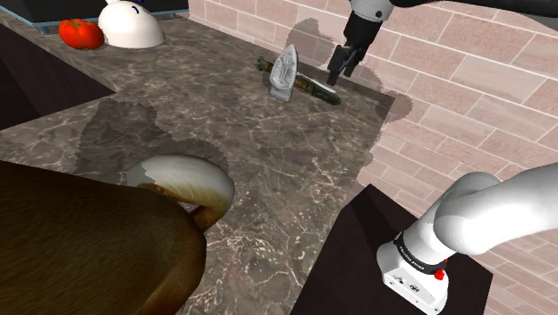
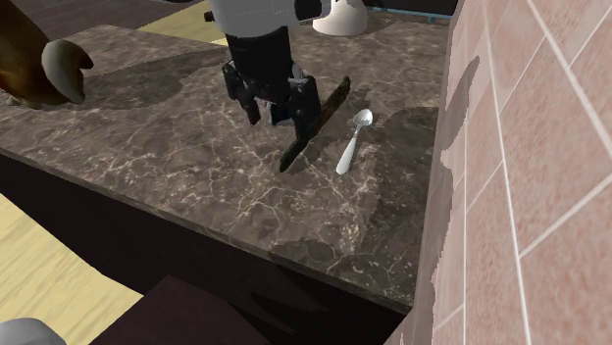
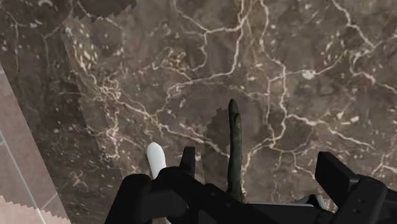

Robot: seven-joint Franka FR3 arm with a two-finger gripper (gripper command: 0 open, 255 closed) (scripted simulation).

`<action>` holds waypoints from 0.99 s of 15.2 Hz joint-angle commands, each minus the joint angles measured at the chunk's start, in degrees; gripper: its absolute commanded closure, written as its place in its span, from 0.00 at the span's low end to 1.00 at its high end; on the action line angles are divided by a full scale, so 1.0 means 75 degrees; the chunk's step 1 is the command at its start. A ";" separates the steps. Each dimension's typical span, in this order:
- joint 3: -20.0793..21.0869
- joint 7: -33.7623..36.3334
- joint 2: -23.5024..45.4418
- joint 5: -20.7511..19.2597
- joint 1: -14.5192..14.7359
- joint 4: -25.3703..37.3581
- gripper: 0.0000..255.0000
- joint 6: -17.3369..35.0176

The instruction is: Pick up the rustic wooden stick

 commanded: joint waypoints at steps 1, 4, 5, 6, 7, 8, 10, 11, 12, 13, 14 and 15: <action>-0.0034 -0.0111 0.0647 0.0054 0.0018 0.0543 0.00 -0.0025; -0.0072 -0.0270 0.1704 0.0136 0.0040 0.1515 0.00 -0.0131; -0.0079 -0.0322 0.2059 0.0165 0.0045 0.1865 0.00 -0.0189; -0.0085 -0.0372 0.2417 0.0194 0.0050 0.2229 0.00 -0.0259; -0.0089 -0.0421 0.2779 0.0224 0.0055 0.2608 0.00 -0.0341; -0.0090 -0.0468 0.3145 0.0253 0.0058 0.3005 0.00 -0.0437; -0.0089 -0.0556 0.3897 0.0309 0.0067 0.3859 0.00 -0.0668; -0.0086 -0.0597 0.4287 0.0336 0.0072 0.4321 0.00 -0.0807; -0.0085 -0.0608 0.4404 0.0344 0.0074 0.4464 0.00 -0.0851; -0.0087 -0.0612 0.4381 0.0345 0.0076 0.4330 0.00 -0.0740; -0.0090 -0.0616 0.4361 0.0346 0.0078 0.4200 0.00 -0.0630; -0.0092 -0.0620 0.4342 0.0347 0.0080 0.4072 0.00 -0.0521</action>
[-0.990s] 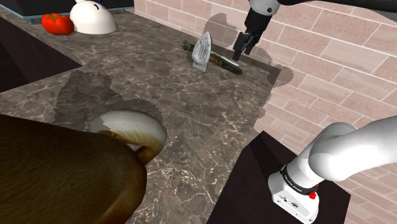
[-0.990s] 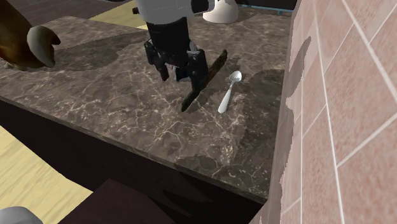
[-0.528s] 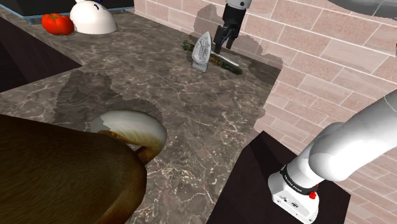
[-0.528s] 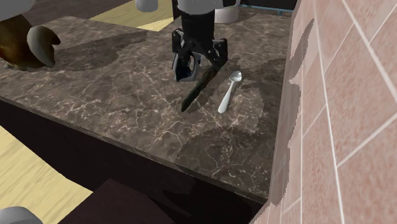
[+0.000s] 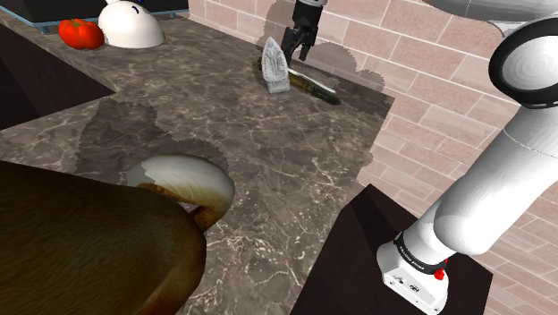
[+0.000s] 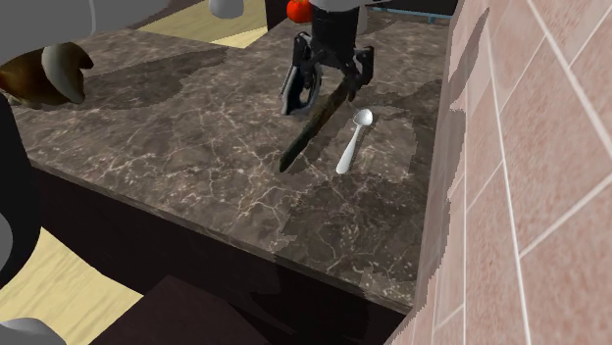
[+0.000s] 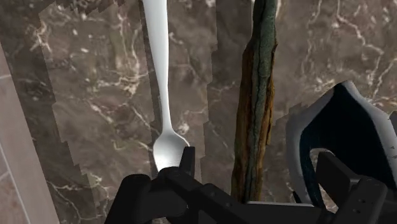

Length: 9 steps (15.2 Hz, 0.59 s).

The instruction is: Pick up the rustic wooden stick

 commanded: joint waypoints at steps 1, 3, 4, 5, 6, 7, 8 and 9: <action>0.0037 -0.0002 0.0038 -0.0008 0.0041 -0.0421 0.00 0.0061; 0.0036 -0.0009 0.0011 -0.0006 0.0041 -0.0662 0.00 0.0275; 0.0036 -0.0014 -0.0004 -0.0004 0.0041 -0.0843 0.00 0.0441; 0.0036 -0.0014 -0.0005 -0.0004 0.0041 -0.0845 0.00 0.0441; 0.0036 -0.0014 -0.0005 -0.0004 0.0041 -0.0844 0.00 0.0441; 0.0036 -0.0016 -0.0002 -0.0004 0.0040 -0.0841 1.00 0.0441; 0.0034 -0.0019 0.0001 -0.0004 0.0039 -0.0833 1.00 0.0436; 0.0034 -0.0020 0.0002 -0.0004 0.0038 -0.0833 1.00 0.0436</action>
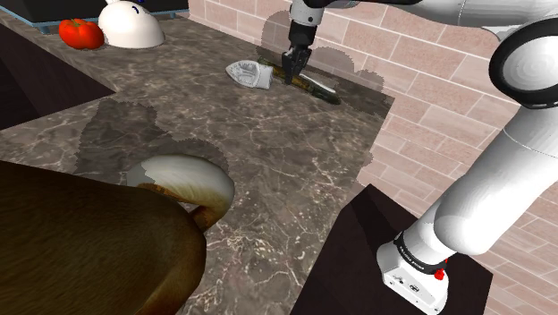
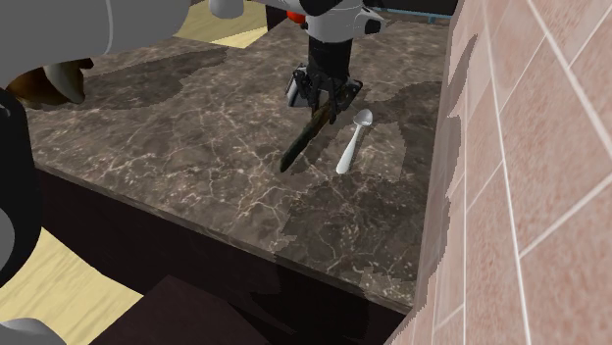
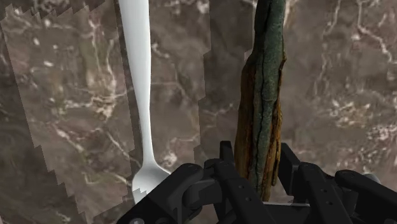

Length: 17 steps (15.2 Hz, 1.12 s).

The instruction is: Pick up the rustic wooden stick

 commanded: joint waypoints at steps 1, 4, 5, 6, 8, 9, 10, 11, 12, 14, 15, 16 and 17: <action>-0.0001 -0.0002 0.0002 0.0000 -0.0001 -0.0002 1.00 0.0004; -0.0001 -0.0002 0.0001 0.0000 -0.0001 -0.0001 1.00 0.0003; -0.0001 -0.0002 0.0001 0.0000 -0.0001 -0.0002 1.00 0.0003; -0.0001 -0.0002 0.0000 0.0000 -0.0001 -0.0003 1.00 0.0004; 0.0002 0.0008 0.0002 -0.0001 0.0002 0.0100 1.00 -0.0097; 0.0002 0.0011 0.0012 -0.0002 0.0002 0.0215 1.00 -0.0203; 0.0002 0.0015 0.0027 -0.0003 0.0002 0.0338 1.00 -0.0310; 0.0002 0.0018 0.0042 -0.0004 0.0002 0.0461 1.00 -0.0418; 0.0002 0.0022 0.0059 -0.0005 0.0002 0.0587 1.00 -0.0527; 0.0002 0.0029 0.0100 -0.0007 0.0002 0.0847 1.00 -0.0746; 0.0002 0.0033 0.0124 -0.0008 0.0003 0.0982 1.00 -0.0857; 0.0002 0.0037 0.0150 -0.0009 0.0003 0.1121 1.00 -0.0970; 0.0002 0.0041 0.0178 -0.0010 0.0003 0.1263 1.00 -0.1083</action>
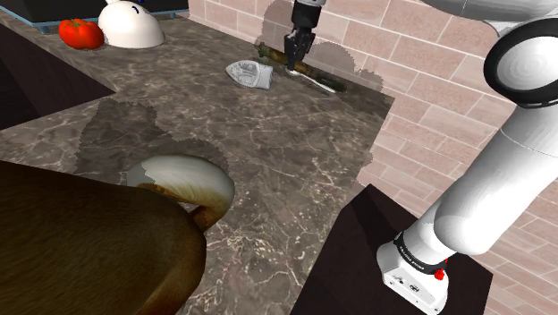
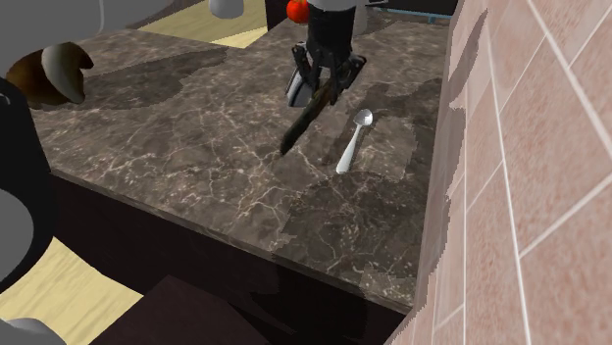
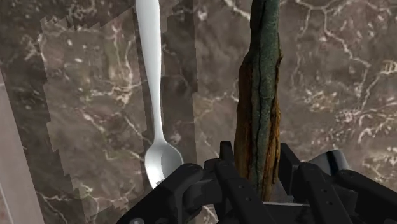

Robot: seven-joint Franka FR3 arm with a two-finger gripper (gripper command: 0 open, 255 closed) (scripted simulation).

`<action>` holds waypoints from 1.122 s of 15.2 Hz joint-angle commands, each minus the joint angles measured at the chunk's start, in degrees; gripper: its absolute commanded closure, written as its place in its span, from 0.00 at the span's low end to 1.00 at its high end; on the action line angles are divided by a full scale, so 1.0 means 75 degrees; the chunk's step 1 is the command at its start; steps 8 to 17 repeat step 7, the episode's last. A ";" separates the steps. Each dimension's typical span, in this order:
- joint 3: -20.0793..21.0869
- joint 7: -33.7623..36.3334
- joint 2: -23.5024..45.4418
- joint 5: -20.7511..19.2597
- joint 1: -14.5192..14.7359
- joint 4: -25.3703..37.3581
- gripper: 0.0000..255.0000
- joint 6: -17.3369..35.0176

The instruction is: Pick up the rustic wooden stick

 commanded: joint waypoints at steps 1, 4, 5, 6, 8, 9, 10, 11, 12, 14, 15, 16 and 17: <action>-0.0003 0.0002 0.0055 -0.0002 -0.0004 0.0305 1.00 -0.0251; -0.0002 0.0015 0.0165 -0.0005 -0.0002 0.0767 1.00 -0.0603; -0.0002 0.0019 0.0207 -0.0007 -0.0001 0.0930 1.00 -0.0724; -0.0002 0.0020 0.0212 -0.0007 -0.0001 0.0952 1.00 -0.0741; -0.0002 0.0020 0.0213 -0.0007 -0.0001 0.0954 1.00 -0.0742; -0.0002 0.0020 0.0213 -0.0007 -0.0001 0.0954 1.00 -0.0742; -0.0002 0.0020 0.0213 -0.0007 -0.0001 0.0954 1.00 -0.0742; -0.0002 0.0020 0.0213 -0.0007 -0.0001 0.0954 1.00 -0.0742; -0.0002 0.0020 0.0213 -0.0007 -0.0001 0.0954 1.00 -0.0742; -0.0002 0.0020 0.0213 -0.0007 -0.0001 0.0954 1.00 -0.0742; -0.0002 0.0020 0.0213 -0.0007 -0.0001 0.0954 1.00 -0.0742; -0.0002 0.0020 0.0213 -0.0007 -0.0001 0.0954 1.00 -0.0742; -0.0002 0.0020 0.0213 -0.0007 -0.0001 0.0954 1.00 -0.0742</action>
